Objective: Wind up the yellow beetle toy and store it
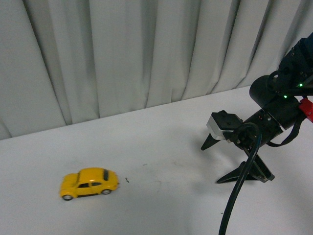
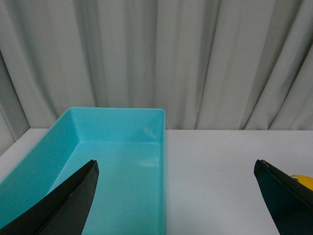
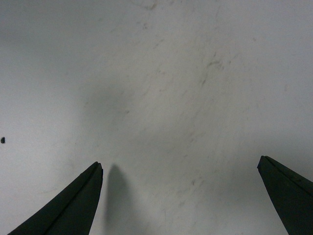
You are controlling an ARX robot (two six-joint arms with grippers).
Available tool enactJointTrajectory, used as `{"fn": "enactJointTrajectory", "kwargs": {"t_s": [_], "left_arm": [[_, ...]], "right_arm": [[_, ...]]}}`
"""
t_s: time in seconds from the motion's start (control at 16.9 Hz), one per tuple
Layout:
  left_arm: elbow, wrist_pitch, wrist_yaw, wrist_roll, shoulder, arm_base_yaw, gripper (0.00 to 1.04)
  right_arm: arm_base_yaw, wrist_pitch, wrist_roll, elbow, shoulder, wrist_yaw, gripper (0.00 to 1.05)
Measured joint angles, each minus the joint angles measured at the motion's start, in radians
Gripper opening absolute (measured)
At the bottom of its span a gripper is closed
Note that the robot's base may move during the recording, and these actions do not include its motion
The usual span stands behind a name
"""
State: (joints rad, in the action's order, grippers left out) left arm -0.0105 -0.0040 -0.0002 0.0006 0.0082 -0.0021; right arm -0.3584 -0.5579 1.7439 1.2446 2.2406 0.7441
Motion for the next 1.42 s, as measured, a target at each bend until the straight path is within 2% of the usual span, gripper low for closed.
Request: {"fn": "enactJointTrajectory", "kwargs": {"t_s": [0.42, 0.77, 0.89, 0.95, 1.01, 1.13, 1.19, 1.25, 1.3, 1.36, 1.42], "left_arm": [[0.000, 0.000, 0.000, 0.000, 0.000, 0.000, 0.98], [0.000, 0.000, 0.000, 0.000, 0.000, 0.000, 0.98], [0.000, 0.000, 0.000, 0.000, 0.000, 0.000, 0.98], [0.000, 0.000, 0.000, 0.000, 0.000, 0.000, 0.98], [0.000, -0.001, -0.001, 0.000, 0.000, 0.000, 0.98], [0.000, 0.000, -0.003, 0.000, 0.000, 0.000, 0.98], [0.000, 0.000, -0.002, 0.000, 0.000, 0.000, 0.98], [0.000, 0.000, -0.002, 0.000, 0.000, 0.000, 0.98], [0.000, 0.000, 0.000, 0.000, 0.000, 0.000, 0.98], [0.000, 0.000, 0.000, 0.000, 0.000, 0.000, 0.98], [0.000, 0.000, -0.003, 0.000, 0.000, 0.000, 0.98]], "right_arm": [[0.072, -0.035, 0.000, -0.060, -0.193, 0.112, 0.98], [0.105, -0.096, 0.004, -0.050, -0.537, 0.287, 0.98], [0.113, -0.085, -0.017, -0.069, -0.624, 0.309, 0.98], [0.170, 0.375, -0.246, -0.271, -0.768, 0.011, 0.87], [0.225, 0.665, -0.520, -0.470, -0.893, -0.219, 0.76], [0.260, 1.028, -0.964, -0.694, -1.037, -0.499, 0.57], [0.260, 1.135, -1.151, -0.745, -1.075, -0.578, 0.50], [0.261, 1.264, -1.420, -0.826, -1.134, -0.649, 0.36], [0.275, 1.289, -1.608, -0.912, -1.181, -0.667, 0.18], [0.288, 1.288, -1.674, -0.974, -1.219, -0.670, 0.02], [0.336, 1.287, -1.702, -1.007, -1.264, -0.727, 0.02]]}}
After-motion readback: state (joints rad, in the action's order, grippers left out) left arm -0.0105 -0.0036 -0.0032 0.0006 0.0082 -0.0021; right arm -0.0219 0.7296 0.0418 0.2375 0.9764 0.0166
